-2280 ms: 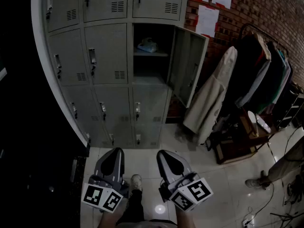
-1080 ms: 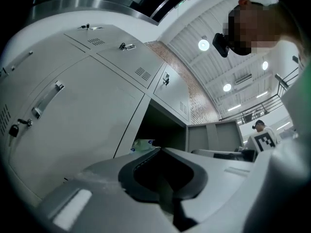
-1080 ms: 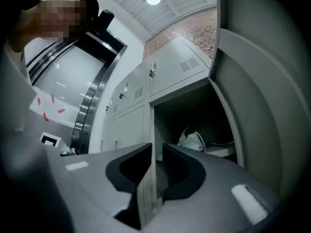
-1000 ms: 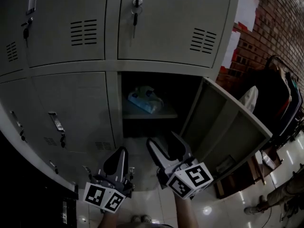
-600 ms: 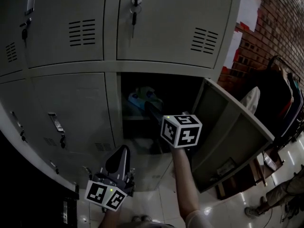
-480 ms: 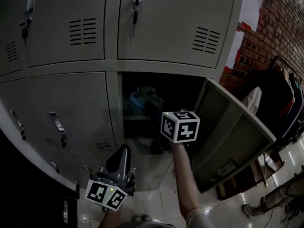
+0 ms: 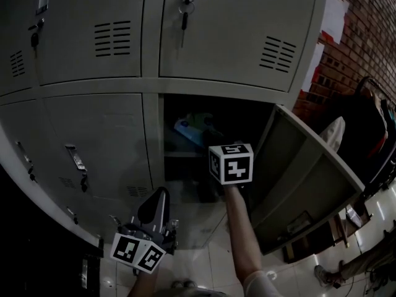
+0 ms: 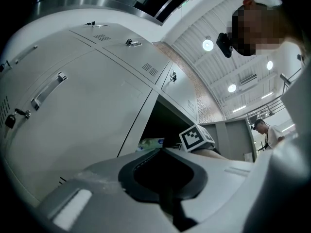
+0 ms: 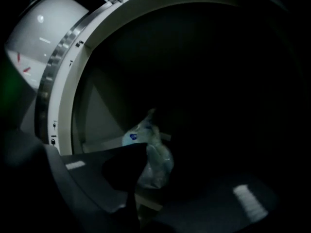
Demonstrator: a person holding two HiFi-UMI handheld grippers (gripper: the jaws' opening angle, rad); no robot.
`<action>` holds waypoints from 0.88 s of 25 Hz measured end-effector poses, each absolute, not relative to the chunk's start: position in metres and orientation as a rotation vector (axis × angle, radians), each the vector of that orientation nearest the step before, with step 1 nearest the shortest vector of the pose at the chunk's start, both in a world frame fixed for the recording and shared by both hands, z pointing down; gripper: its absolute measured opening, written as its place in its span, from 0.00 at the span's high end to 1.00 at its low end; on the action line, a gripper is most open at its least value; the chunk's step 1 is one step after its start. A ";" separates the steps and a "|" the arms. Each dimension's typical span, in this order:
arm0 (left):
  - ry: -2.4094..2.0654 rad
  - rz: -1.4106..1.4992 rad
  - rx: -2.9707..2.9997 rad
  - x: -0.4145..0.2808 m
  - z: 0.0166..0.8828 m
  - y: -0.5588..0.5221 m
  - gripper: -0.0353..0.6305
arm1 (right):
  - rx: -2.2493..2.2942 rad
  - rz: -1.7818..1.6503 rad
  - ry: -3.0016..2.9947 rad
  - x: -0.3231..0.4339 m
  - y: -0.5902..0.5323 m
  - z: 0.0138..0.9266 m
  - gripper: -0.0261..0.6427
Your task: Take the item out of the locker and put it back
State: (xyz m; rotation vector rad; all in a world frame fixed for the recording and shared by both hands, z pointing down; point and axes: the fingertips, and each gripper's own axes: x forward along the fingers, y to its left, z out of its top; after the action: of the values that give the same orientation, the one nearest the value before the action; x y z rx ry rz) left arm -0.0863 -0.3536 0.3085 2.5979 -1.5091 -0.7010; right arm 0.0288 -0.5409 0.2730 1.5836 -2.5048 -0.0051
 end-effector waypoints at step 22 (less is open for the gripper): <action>-1.448 -0.742 2.657 -0.074 0.287 -0.326 0.94 | 1.692 -0.395 -2.835 0.050 -0.370 0.208 0.95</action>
State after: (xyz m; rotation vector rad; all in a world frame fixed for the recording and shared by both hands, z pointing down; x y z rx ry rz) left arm -0.0739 -0.3264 0.2868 2.6575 -1.4481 -0.7422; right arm 0.0495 -0.3698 0.2081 1.6915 -2.8354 -0.3948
